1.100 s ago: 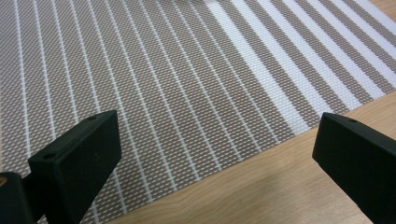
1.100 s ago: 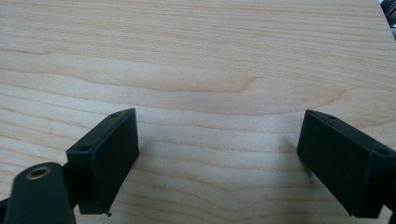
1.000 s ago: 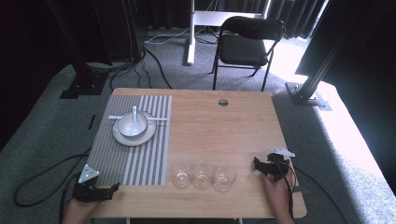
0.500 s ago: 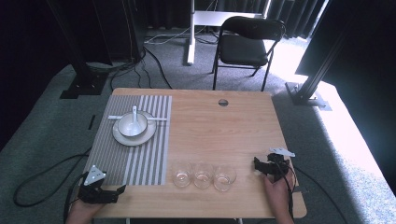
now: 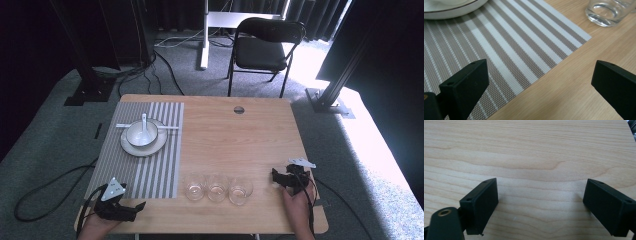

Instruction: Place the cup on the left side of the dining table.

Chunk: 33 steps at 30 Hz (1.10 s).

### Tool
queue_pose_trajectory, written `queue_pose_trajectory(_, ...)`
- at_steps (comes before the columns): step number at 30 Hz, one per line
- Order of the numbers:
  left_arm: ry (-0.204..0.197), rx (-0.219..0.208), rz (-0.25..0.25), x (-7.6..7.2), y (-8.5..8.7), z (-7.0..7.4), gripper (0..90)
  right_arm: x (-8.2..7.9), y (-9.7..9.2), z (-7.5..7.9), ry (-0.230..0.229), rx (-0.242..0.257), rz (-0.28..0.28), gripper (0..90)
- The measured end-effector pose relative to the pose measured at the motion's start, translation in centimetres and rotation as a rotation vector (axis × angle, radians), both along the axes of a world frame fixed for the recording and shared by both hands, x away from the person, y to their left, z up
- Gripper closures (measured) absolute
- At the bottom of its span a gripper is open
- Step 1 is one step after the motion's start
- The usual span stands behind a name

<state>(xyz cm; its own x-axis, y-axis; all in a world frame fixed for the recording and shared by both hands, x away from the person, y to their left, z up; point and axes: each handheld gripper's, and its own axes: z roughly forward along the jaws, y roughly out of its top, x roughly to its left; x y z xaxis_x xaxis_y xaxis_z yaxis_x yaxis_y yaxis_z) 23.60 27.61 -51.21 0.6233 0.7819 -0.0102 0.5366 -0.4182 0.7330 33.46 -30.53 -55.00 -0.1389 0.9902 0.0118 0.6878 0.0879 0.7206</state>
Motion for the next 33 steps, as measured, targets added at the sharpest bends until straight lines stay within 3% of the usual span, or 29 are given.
queue_pose_trajectory(12, -0.02, -0.031, -0.052, 0.1, -1.4, 0.8, 1.8, 0.0, 0.0, 0.0, 0.0, 0.0, 0.0, 12.2)
queue_pose_trajectory(16, -0.023, -0.022, -0.081, 0.1, -2.2, 1.0, 1.8, 0.0, 0.0, 0.0, 0.0, 0.0, 0.0, 12.2)
queue_pose_trajectory(20, -0.019, -0.043, -0.114, 0.4, -3.0, 1.1, 1.8, 0.0, 0.0, 0.0, -0.001, 0.0, 0.0, 12.2)
queue_pose_trajectory(33, -0.017, -0.017, -0.181, 1.1, -6.0, 0.3, 1.8, 0.0, 0.0, 0.0, 0.0, 0.001, 0.0, 12.2)
